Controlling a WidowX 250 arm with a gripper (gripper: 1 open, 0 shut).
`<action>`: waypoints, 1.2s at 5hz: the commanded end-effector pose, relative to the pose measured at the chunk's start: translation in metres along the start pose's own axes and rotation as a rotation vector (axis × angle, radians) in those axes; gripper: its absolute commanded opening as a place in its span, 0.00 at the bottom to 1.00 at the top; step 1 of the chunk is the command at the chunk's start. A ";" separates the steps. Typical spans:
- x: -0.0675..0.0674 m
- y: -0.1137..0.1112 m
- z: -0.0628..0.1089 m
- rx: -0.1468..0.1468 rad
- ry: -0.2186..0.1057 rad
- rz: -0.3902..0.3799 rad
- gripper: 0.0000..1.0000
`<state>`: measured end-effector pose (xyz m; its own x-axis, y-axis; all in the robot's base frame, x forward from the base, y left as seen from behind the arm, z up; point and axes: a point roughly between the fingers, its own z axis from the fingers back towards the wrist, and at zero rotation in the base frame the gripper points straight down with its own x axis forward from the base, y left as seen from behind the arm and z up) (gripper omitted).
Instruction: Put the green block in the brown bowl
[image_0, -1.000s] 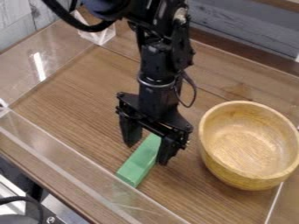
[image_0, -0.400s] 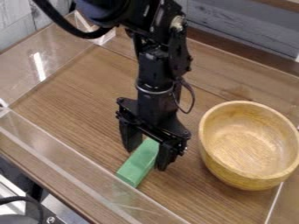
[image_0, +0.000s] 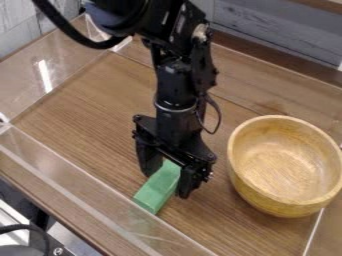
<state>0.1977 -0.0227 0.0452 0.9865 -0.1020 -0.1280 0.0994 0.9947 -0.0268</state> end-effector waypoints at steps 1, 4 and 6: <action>0.004 0.004 0.001 0.006 -0.025 0.002 1.00; 0.006 0.007 -0.009 0.009 -0.023 0.000 0.00; 0.008 0.008 -0.002 0.011 -0.027 -0.006 0.00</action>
<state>0.1988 -0.0168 0.0345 0.9853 -0.1020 -0.1370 0.1003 0.9948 -0.0191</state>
